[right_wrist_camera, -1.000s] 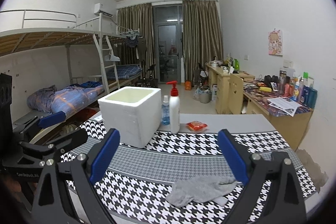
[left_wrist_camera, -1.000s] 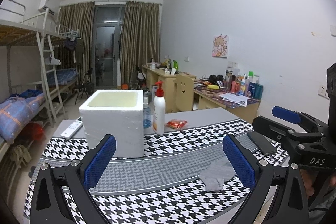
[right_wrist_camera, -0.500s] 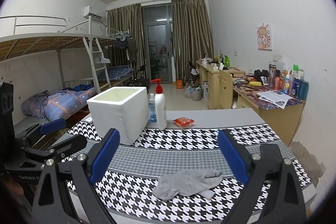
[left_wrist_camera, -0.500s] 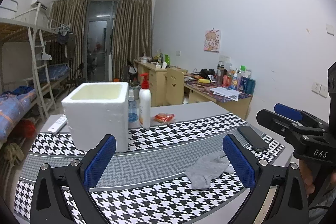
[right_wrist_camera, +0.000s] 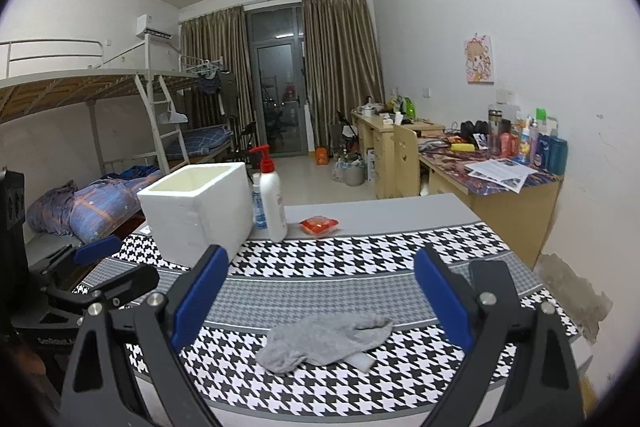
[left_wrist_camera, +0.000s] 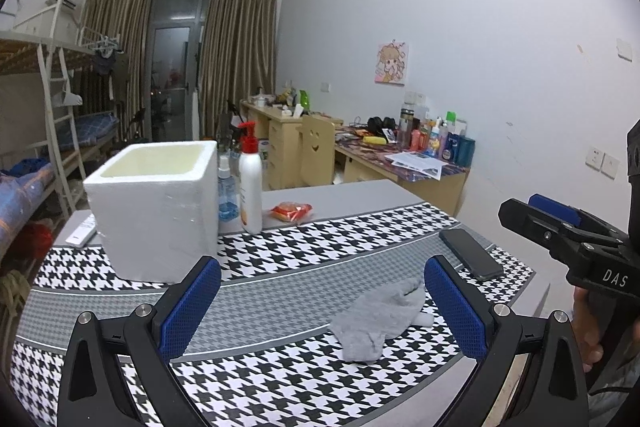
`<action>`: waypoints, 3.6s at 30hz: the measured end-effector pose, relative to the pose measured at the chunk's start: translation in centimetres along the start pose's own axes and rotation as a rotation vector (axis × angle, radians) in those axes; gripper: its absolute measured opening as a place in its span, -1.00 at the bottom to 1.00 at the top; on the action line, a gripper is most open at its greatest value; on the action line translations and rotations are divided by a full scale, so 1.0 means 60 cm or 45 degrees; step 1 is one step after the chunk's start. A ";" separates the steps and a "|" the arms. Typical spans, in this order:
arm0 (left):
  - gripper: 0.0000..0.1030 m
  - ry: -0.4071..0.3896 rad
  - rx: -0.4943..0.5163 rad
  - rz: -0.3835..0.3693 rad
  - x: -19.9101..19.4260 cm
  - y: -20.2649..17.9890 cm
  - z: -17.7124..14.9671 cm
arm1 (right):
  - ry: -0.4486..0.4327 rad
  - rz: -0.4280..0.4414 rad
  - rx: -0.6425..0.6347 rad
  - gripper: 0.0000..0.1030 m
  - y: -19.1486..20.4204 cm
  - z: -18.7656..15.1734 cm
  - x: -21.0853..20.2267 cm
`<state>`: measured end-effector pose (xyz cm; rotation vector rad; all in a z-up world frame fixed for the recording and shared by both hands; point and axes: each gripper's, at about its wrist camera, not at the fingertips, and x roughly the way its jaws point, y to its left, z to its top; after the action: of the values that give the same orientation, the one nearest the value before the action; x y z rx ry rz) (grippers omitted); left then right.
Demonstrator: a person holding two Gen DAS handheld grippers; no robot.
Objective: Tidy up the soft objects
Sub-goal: 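Move both tools toward the grey sock and white foam block, then grasp the grey sock with the left tool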
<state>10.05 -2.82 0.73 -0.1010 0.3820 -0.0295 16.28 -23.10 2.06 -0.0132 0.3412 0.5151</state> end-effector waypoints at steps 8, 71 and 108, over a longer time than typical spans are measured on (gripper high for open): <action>0.98 0.026 0.011 -0.033 0.018 -0.008 -0.005 | 0.012 -0.037 0.001 0.87 -0.014 -0.007 0.008; 0.98 0.438 0.050 -0.120 0.198 -0.068 -0.087 | 0.250 -0.090 0.060 0.87 -0.104 -0.112 0.082; 0.31 0.614 0.108 -0.097 0.268 -0.083 -0.134 | 0.377 0.001 -0.029 0.87 -0.100 -0.155 0.135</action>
<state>21.91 -9.30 -12.11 -0.0233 0.8576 -0.1468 22.87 -25.33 -9.78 -0.1123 0.6247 0.5181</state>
